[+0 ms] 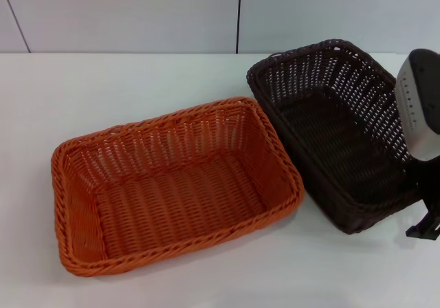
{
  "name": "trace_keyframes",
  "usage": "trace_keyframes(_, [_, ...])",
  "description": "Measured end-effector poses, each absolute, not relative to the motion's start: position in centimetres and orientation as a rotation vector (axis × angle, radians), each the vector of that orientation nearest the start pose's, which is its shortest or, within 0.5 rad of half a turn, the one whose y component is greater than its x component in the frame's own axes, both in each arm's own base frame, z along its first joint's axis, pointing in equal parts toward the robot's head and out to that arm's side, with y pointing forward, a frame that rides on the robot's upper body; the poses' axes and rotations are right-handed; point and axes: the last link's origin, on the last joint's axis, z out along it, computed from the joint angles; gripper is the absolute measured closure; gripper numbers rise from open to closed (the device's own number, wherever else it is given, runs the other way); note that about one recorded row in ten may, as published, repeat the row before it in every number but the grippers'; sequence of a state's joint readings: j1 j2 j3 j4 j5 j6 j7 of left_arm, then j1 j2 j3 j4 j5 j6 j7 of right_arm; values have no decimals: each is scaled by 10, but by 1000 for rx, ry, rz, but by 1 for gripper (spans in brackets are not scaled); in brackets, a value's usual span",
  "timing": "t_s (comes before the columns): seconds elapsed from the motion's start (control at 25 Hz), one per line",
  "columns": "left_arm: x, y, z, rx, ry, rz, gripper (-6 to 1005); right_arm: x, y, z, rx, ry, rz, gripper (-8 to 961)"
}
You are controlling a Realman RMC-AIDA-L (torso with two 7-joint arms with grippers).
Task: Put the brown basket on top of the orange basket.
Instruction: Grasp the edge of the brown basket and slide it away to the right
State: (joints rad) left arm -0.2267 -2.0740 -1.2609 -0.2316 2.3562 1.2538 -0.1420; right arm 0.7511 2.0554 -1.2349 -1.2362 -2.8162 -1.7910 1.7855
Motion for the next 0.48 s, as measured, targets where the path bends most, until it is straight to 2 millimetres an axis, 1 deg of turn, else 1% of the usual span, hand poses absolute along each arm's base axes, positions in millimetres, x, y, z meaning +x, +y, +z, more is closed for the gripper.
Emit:
trace_keyframes(0.32, [-393, 272, 48, -1135, -638, -660, 225, 202, 371, 26, -2866, 30, -1017, 140])
trace_keyframes(0.48, [-393, 273, 49, -1130, -638, -658, 226, 206, 372, 23, -2832, -51, -1048, 224])
